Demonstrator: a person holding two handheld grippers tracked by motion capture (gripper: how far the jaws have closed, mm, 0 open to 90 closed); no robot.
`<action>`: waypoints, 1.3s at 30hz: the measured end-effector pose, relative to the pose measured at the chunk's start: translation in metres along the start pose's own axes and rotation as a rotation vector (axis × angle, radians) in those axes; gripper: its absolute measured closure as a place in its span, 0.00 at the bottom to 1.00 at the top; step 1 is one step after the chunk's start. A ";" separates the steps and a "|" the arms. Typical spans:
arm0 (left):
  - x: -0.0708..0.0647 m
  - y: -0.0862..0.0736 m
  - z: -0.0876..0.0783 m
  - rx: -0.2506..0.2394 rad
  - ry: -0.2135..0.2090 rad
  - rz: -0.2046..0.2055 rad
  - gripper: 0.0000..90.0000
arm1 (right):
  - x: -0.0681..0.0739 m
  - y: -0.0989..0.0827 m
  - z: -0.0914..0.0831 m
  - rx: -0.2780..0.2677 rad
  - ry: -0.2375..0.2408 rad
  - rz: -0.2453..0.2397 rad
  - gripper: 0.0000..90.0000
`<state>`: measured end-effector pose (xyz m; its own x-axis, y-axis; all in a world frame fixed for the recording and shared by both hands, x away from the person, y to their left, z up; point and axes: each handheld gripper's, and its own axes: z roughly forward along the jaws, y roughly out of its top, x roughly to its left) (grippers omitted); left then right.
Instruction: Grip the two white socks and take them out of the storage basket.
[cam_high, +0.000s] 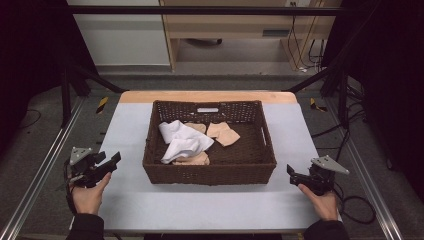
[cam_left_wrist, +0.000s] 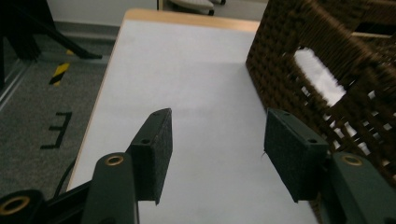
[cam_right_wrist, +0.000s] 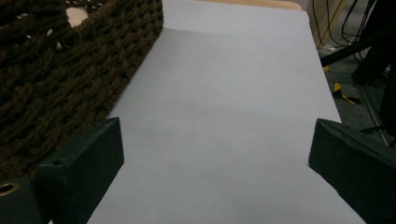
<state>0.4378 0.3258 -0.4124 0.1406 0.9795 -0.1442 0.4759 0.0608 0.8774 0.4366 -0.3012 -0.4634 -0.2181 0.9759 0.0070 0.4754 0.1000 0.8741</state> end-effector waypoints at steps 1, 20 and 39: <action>-0.002 0.002 -0.002 -0.004 -0.007 0.002 0.46 | 0.000 0.000 0.000 -0.001 0.005 0.002 0.04; -0.046 0.038 -0.015 -0.069 -0.086 0.055 0.41 | -0.001 0.000 -0.002 -0.013 -0.033 0.001 0.06; -0.098 0.072 0.011 -0.099 -0.164 0.127 0.44 | 0.001 -0.001 0.001 0.023 -0.047 -0.041 0.07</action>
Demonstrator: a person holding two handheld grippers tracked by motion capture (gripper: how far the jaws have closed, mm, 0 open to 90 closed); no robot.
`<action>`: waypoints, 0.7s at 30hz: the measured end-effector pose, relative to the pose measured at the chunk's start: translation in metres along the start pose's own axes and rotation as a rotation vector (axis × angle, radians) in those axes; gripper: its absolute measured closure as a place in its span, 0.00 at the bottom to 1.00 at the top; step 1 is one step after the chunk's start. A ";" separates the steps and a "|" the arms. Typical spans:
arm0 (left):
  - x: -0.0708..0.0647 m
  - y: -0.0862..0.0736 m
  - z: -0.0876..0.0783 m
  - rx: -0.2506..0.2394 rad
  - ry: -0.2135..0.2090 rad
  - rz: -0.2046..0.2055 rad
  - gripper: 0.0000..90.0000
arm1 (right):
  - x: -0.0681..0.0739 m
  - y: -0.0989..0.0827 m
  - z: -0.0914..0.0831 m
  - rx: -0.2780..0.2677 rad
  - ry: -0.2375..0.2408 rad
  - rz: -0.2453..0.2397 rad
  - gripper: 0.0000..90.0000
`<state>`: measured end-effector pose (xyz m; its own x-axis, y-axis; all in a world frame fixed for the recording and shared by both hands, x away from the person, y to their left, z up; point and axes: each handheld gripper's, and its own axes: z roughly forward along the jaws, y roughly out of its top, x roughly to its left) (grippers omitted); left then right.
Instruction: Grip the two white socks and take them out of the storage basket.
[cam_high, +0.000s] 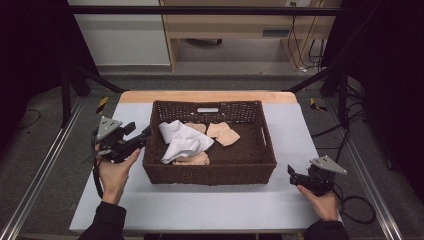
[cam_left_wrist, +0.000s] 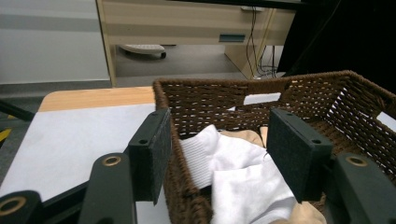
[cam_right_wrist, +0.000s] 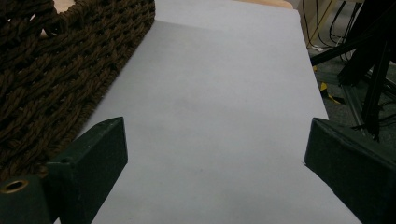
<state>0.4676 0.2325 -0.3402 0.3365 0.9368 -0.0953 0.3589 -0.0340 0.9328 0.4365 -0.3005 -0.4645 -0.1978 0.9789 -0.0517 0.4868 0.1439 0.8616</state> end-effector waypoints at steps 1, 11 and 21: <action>0.000 0.000 0.000 0.000 0.000 0.000 0.45 | 0.000 0.000 0.000 0.000 0.000 0.000 0.07; -0.026 0.012 0.026 0.032 -0.031 0.040 0.46 | 0.000 0.000 0.001 0.001 -0.007 -0.008 0.07; -0.049 0.021 0.053 0.057 -0.048 0.096 0.46 | -0.001 0.000 0.001 -0.002 -0.006 -0.013 0.07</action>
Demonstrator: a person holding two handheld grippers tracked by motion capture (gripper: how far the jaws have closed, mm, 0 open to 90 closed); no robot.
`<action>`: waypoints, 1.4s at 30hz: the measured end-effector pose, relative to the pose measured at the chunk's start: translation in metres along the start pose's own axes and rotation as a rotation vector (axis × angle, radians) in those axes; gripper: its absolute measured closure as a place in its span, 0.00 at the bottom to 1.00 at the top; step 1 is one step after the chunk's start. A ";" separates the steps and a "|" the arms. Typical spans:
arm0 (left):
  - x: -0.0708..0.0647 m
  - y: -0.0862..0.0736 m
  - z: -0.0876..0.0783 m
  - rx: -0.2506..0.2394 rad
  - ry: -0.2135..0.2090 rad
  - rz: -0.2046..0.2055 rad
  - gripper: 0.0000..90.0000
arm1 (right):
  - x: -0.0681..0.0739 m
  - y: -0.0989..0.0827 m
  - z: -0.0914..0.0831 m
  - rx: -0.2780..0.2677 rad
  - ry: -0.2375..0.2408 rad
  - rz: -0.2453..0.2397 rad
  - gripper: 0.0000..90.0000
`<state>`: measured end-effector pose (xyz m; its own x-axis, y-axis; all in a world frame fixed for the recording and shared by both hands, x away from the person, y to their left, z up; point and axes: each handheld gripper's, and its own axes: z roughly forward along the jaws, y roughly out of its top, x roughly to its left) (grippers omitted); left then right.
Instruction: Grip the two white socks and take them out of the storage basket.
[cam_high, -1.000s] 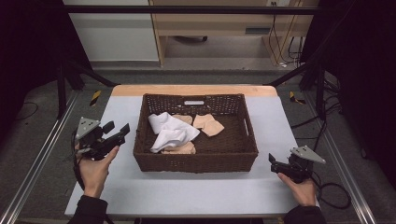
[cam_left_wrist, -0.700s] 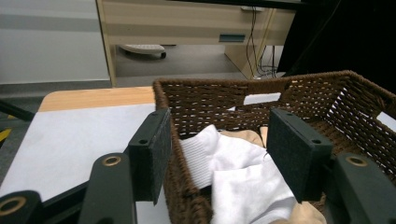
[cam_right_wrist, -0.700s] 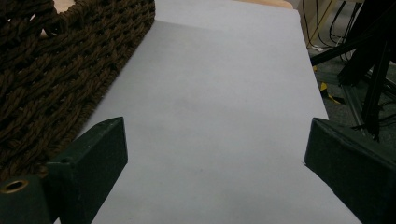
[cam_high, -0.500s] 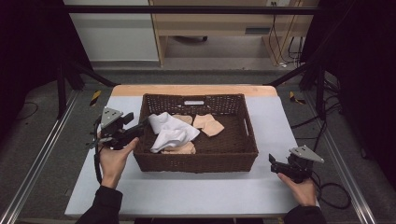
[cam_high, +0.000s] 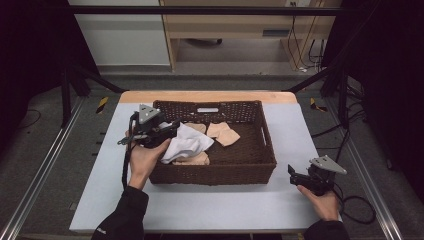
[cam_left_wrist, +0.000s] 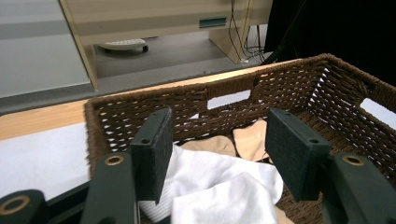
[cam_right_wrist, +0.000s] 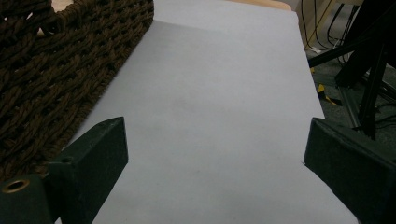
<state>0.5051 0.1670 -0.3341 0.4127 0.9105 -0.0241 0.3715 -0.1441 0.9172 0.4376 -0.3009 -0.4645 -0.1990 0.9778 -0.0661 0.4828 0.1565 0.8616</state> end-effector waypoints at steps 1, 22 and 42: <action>-0.001 0.002 0.003 -0.003 -0.002 0.001 0.46 | 0.000 0.000 0.000 0.000 0.000 0.000 0.07; -0.013 -0.016 0.052 0.130 -0.052 0.099 0.42 | 0.001 -0.001 0.002 0.015 0.005 -0.016 0.07; -0.016 -0.049 0.080 0.266 -0.103 0.108 0.38 | 0.001 -0.001 0.003 0.026 0.008 -0.022 0.07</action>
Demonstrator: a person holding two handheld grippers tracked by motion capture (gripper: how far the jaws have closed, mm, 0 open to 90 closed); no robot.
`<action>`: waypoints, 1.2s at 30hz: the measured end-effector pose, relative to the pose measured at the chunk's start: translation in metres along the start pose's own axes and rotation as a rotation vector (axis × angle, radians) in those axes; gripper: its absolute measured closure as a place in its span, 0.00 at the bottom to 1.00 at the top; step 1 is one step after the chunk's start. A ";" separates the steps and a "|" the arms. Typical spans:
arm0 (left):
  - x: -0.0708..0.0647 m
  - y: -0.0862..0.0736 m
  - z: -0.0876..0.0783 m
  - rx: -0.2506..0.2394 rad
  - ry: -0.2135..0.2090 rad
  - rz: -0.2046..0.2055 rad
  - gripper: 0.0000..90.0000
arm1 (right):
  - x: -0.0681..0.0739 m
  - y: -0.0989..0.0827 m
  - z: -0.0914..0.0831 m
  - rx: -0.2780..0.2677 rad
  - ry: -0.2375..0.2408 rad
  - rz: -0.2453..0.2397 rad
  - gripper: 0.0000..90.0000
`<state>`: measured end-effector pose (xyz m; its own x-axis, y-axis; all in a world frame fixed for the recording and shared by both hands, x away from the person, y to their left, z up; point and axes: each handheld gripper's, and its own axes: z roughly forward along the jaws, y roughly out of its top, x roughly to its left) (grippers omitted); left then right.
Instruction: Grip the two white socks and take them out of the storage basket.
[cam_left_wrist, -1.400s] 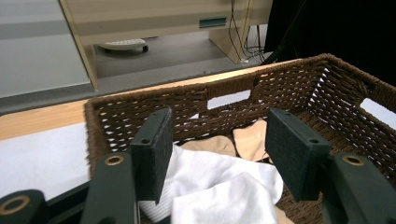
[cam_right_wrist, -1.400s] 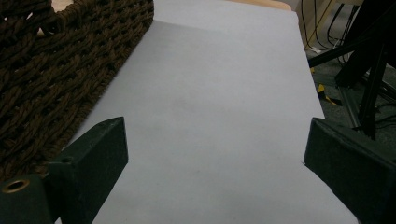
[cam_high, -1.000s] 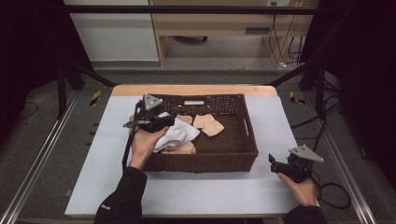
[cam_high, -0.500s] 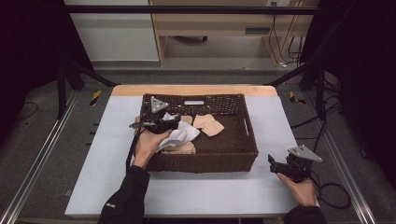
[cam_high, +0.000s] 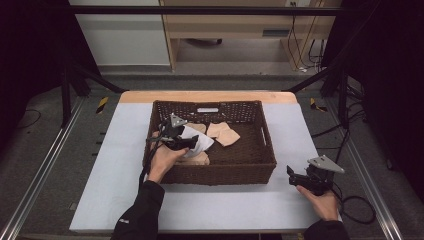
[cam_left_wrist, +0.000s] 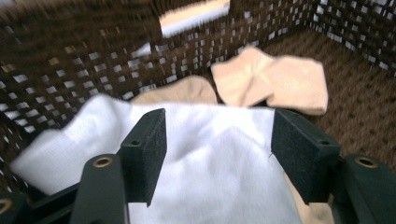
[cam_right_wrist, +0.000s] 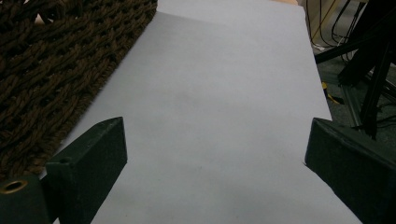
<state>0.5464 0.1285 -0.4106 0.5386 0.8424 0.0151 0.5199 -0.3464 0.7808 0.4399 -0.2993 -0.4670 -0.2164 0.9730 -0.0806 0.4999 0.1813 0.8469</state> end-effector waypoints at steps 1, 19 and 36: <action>-0.001 0.000 0.000 0.008 -0.003 0.008 0.38 | 0.000 0.000 0.000 0.003 0.002 -0.006 0.07; -0.009 -0.005 0.014 0.185 -0.009 0.068 0.84 | 0.001 -0.001 0.001 0.018 0.006 -0.013 0.07; 0.010 0.010 -0.015 -0.084 -0.004 -0.082 0.98 | 0.000 0.000 0.000 0.015 0.004 -0.011 0.07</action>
<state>0.5470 0.1395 -0.3936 0.4990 0.8650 -0.0537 0.5056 -0.2402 0.8286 0.4402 -0.2997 -0.4674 -0.2252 0.9703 -0.0881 0.5097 0.1943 0.8381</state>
